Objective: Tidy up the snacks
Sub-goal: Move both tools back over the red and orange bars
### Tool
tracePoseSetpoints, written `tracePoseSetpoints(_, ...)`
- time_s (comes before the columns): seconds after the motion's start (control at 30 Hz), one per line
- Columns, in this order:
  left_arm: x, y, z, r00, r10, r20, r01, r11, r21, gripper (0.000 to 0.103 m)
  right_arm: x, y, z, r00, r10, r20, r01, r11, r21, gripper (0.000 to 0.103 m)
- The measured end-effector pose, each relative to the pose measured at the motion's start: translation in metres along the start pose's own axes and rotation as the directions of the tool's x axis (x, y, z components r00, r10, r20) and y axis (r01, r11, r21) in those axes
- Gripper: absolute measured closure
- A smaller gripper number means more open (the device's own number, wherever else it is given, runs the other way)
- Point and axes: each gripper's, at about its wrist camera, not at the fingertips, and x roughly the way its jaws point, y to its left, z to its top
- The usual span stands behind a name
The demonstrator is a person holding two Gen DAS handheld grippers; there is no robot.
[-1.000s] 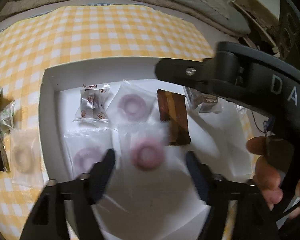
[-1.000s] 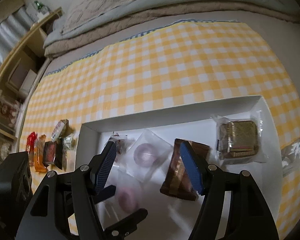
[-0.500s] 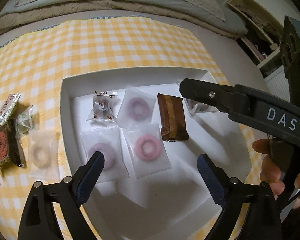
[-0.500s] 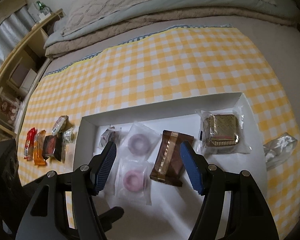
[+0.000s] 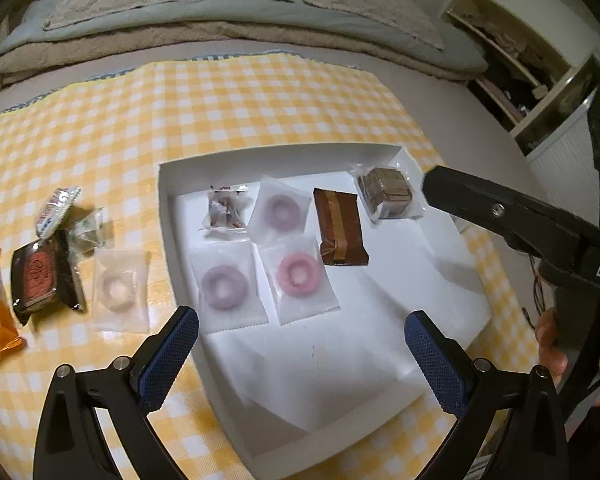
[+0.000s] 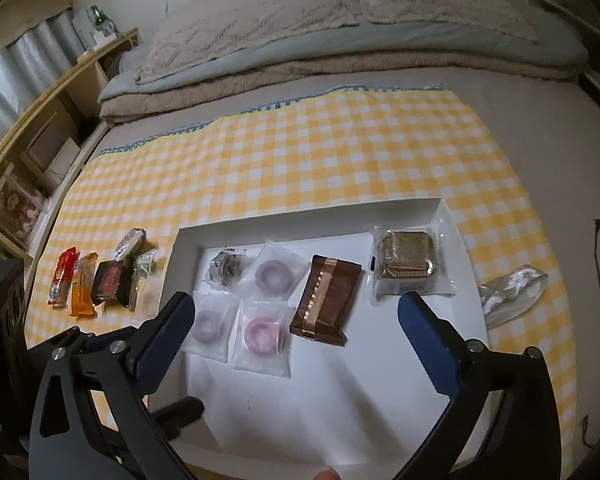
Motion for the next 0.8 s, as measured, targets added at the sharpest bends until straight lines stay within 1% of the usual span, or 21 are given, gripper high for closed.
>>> tracePoseSetpoints(0.3, -0.046, 0.005, -0.016, 0.998, 0.021, 0.052, -0.022, 1.000, 0.008, 0.000, -0.033, 0.009, -0.014, 0.998, -0.040, 0.050, 0.042, 0.999, -0.028, 0.000)
tracePoseSetpoints(0.47, -0.070, 0.009, -0.024, 0.996, 0.040, 0.082, -0.041, 0.999, 0.013, 0.000, -0.049, 0.011, -0.021, 0.996, -0.048, 0.077, 0.050, 0.998, -0.029, 0.000)
tracePoseSetpoints(0.63, -0.094, 0.020, -0.035, 0.991, 0.067, 0.117, -0.069, 0.998, 0.009, 0.000, -0.062, 0.016, -0.028, 0.993, -0.069, 0.098, 0.073, 0.996, -0.041, 0.000)
tracePoseSetpoints(0.8, -0.117, 0.034, -0.044, 0.983, 0.099, 0.152, -0.101, 0.995, 0.001, 0.000, -0.068, 0.020, -0.032, 0.992, -0.070, 0.106, 0.075, 0.996, -0.040, 0.000)
